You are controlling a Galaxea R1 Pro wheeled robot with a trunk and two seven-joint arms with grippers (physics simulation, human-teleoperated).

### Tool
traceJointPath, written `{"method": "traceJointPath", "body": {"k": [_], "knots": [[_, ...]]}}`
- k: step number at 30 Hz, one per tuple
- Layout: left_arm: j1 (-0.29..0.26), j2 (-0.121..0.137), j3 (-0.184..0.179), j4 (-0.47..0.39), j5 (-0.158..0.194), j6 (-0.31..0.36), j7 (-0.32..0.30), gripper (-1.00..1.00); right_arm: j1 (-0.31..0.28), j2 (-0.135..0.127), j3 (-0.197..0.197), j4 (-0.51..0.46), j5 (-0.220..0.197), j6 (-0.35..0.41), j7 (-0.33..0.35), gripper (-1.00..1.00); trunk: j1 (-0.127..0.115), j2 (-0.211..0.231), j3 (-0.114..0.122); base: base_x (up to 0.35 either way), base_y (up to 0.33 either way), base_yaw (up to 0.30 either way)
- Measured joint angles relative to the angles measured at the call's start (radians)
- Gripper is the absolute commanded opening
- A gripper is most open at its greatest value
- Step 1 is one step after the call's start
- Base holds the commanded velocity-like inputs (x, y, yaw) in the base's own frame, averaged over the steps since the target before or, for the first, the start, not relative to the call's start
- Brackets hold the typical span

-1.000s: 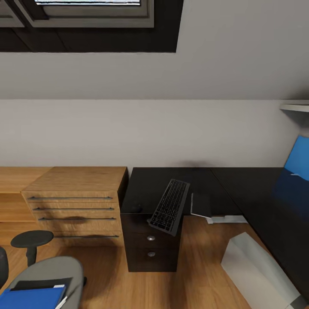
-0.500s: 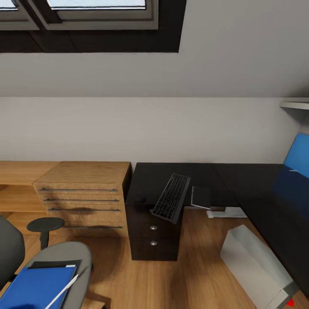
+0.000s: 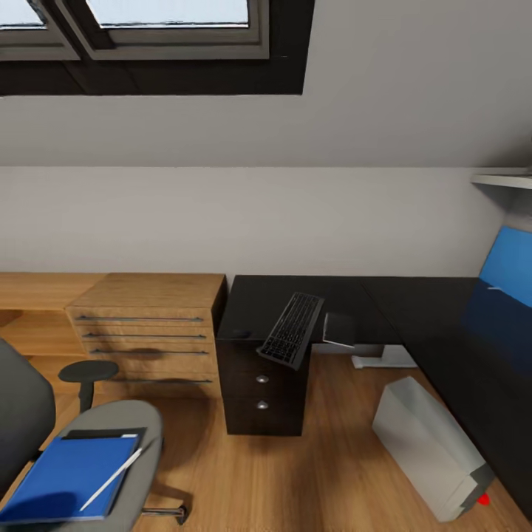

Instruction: In the bedroom, organize the workspace by keeping the computer under the desk, ensuring the monitor is on the desk, placing the keyboard on the desk next to the monitor, placing the mouse on the desk next to the keyboard, moving the folder from the swivel chair onto the desk next to the mouse, stacking the notebook on top of the folder with the pen on top of the notebook, and positioning the swivel chair next to the desk.

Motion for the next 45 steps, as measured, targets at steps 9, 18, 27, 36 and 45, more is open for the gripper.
{"method": "traceJointPath", "body": {"k": [9,18,27,36,45], "knots": [[0.000,0.001,0.010,0.003,0.002,0.000,0.001,1.00,0.000,0.003,0.019,0.028,0.007,0.000,-0.001,1.00,0.000,0.000,-0.007,-0.285,-0.070,0.157],[0.000,0.002,0.012,0.003,0.002,0.000,0.000,1.00,0.000,0.003,0.021,0.029,0.050,0.000,-0.001,1.00,0.000,0.000,-0.010,-0.077,-0.003,0.041],[0.000,0.001,0.011,0.003,0.002,-0.001,0.000,1.00,0.000,0.003,0.021,0.030,0.072,0.000,0.001,1.00,0.000,0.000,-0.010,-0.285,0.000,0.002],[0.000,0.004,0.013,0.003,0.002,-0.001,0.001,1.00,0.000,0.003,0.022,0.030,0.076,0.000,0.002,1.00,0.000,0.000,-0.010,-0.335,0.000,0.000],[0.000,0.004,0.013,0.003,0.002,-0.001,0.001,1.00,0.000,0.003,0.024,0.039,0.078,0.000,0.004,1.00,0.000,0.000,-0.010,-0.337,-0.002,0.000]]}}
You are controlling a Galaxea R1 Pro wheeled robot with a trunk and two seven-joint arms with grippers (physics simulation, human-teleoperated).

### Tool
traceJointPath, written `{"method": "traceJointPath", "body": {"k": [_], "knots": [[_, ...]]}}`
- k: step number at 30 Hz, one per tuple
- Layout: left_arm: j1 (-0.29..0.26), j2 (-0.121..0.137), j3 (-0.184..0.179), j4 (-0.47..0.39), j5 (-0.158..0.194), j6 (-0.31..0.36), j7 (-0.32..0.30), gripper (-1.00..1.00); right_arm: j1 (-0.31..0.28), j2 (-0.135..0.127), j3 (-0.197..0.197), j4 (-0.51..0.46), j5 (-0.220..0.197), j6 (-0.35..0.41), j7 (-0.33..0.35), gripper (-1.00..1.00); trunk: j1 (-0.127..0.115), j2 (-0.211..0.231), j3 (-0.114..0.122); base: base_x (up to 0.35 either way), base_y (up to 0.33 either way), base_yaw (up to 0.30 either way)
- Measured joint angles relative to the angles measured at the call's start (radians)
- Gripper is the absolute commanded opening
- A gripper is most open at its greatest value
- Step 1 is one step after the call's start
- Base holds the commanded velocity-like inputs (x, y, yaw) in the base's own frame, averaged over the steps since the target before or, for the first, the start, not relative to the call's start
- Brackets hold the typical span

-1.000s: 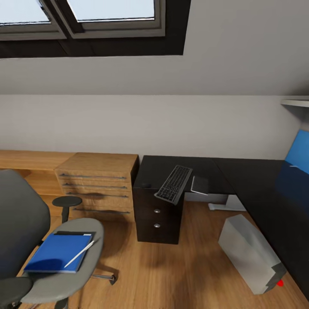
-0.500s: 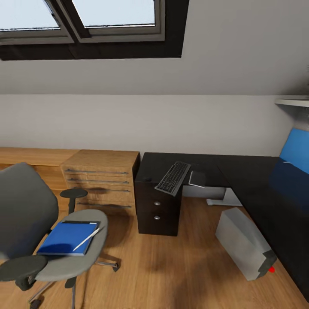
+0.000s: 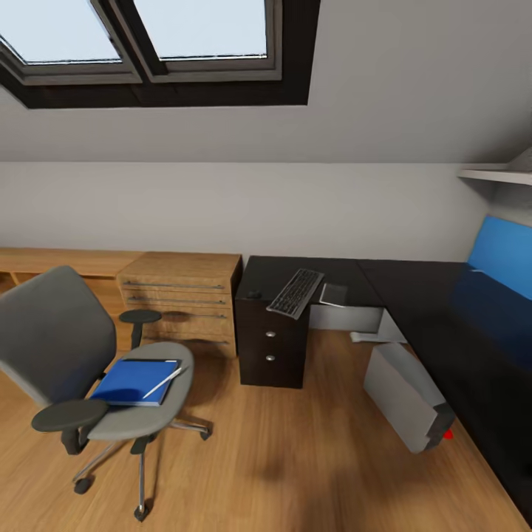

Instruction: In the bedroom, organize the workspace by keeping the computer under the desk, ensuring the monitor is on the desk, placing the keyboard on the desk next to the monitor, placing the mouse on the desk next to the keyboard, moving the folder from the swivel chair onto the desk next to the mouse, stacking the notebook on top of the folder with the pen on top of the notebook, and positioning the swivel chair next to the desk.

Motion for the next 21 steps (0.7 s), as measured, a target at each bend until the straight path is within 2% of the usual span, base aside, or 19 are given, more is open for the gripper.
{"method": "traceJointPath", "body": {"k": [6,21], "knots": [[0.000,0.000,0.000,0.000,-0.001,0.000,0.000,1.00,0.000,0.000,0.001,0.002,0.010,0.000,0.000,1.00,0.000,0.000,0.000,-0.326,-0.099,0.000],[0.000,0.000,-0.001,0.001,-0.001,0.000,-0.001,1.00,0.000,0.010,0.021,0.022,0.034,0.001,0.000,1.00,0.000,0.000,0.000,-0.301,-0.180,0.000]]}}
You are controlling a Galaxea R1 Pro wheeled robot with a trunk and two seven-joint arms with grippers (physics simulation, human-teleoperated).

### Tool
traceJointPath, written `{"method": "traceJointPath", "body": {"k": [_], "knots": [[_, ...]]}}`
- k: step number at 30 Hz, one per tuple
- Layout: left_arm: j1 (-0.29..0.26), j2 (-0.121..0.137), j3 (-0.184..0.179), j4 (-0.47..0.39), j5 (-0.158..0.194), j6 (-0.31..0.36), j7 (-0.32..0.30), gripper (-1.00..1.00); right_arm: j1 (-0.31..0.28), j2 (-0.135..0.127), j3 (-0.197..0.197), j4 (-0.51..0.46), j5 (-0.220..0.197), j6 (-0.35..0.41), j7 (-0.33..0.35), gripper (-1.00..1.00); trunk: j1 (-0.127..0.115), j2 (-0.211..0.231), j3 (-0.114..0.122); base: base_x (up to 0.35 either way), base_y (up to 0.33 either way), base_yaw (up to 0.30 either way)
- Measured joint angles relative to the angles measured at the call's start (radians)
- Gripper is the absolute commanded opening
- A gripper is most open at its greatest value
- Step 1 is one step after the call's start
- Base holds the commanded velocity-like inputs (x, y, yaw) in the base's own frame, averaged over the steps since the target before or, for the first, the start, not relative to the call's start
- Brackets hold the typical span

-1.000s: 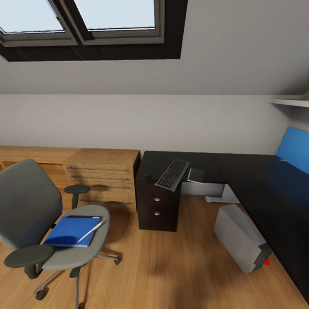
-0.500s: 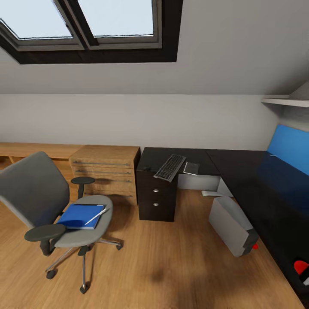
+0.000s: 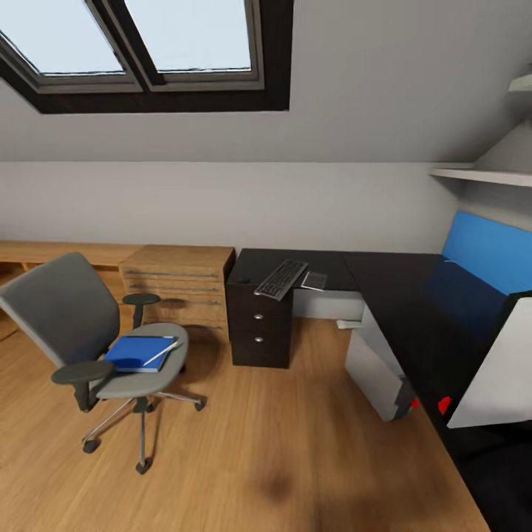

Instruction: In the bedroom, organize the workspace by keeping the computer under the desk, ensuring the monitor is on the desk, placing the keyboard on the desk next to the monitor, placing the mouse on the desk next to the keyboard, moving the folder from the swivel chair onto the desk next to the mouse, stacking the notebook on top of the folder with the pen on top of the notebook, and positioning the swivel chair next to the desk.

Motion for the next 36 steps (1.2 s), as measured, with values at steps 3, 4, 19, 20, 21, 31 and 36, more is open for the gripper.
{"method": "traceJointPath", "body": {"k": [3,4,19,20,21,31,36], "knots": [[0.000,-0.001,-0.002,0.009,0.000,0.000,0.000,1.00,0.000,0.012,0.003,0.013,0.008,0.000,0.000,1.00,0.000,0.000,0.000,-0.297,-0.175,0.000],[0.000,-0.001,-0.002,0.013,0.000,0.000,0.000,1.00,0.000,0.014,0.003,0.016,0.010,0.000,0.000,1.00,0.000,0.000,0.000,-0.297,-0.175,0.000],[0.000,-0.002,-0.004,0.031,0.000,-0.001,-0.001,1.00,0.000,0.022,0.005,0.027,0.015,0.000,-0.002,1.00,0.000,0.000,0.000,-0.298,-0.171,0.000],[0.000,-0.002,-0.004,0.031,0.000,-0.001,-0.001,1.00,0.000,0.022,0.005,0.027,0.015,0.000,-0.002,1.00,0.000,0.000,0.000,-0.314,-0.138,0.000],[0.000,-0.002,-0.004,0.031,0.000,-0.001,-0.001,1.00,0.000,0.022,0.005,0.027,0.015,0.000,-0.002,1.00,0.000,0.000,0.000,-0.322,-0.112,0.000],[0.000,-0.002,-0.004,0.031,0.001,-0.001,-0.001,1.00,0.000,0.023,0.005,0.028,0.015,0.000,-0.002,1.00,0.000,0.000,0.000,-0.330,-0.087,0.000],[0.000,-0.002,-0.004,0.031,0.001,-0.001,0.000,1.00,0.000,0.023,0.005,0.028,0.015,0.001,-0.002,1.00,0.000,0.000,0.000,-0.333,-0.100,0.000]]}}
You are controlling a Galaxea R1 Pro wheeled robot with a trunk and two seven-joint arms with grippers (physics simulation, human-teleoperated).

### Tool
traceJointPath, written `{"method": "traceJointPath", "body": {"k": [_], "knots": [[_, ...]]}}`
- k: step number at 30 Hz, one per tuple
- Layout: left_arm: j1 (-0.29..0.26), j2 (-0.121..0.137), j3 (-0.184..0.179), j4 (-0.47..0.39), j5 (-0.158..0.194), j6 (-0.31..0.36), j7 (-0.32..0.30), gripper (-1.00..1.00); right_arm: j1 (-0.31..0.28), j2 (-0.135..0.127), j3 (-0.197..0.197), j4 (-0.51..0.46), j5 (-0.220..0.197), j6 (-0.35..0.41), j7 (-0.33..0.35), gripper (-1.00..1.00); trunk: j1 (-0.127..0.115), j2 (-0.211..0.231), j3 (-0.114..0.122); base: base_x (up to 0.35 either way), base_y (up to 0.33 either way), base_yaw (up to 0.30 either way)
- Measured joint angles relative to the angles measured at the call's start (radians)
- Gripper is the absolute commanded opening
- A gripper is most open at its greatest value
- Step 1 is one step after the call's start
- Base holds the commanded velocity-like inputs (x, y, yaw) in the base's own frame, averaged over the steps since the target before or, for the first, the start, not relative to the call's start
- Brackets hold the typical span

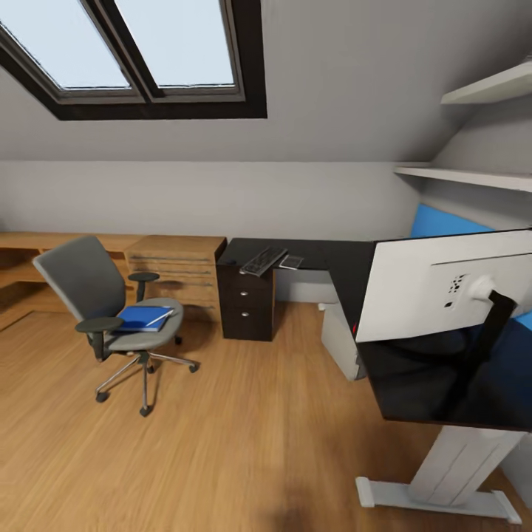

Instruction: In the bedroom, organize the workspace by keeping the computer under the desk, ensuring the monitor is on the desk, placing the keyboard on the desk next to the monitor, placing the mouse on the desk next to the keyboard, moving the folder from the swivel chair onto the desk next to the mouse, stacking the notebook on top of the folder with the pen on top of the notebook, and positioning the swivel chair next to the desk.

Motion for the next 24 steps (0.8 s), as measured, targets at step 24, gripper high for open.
{"method": "traceJointPath", "body": {"k": [24], "knots": [[0.000,0.001,0.001,-0.001,-0.003,-0.039,0.002,1.00,0.000,0.000,0.000,-0.001,0.001,0.000,-0.001,1.00,-0.039,0.070,0.031,-0.100,-0.046,0.000]]}}
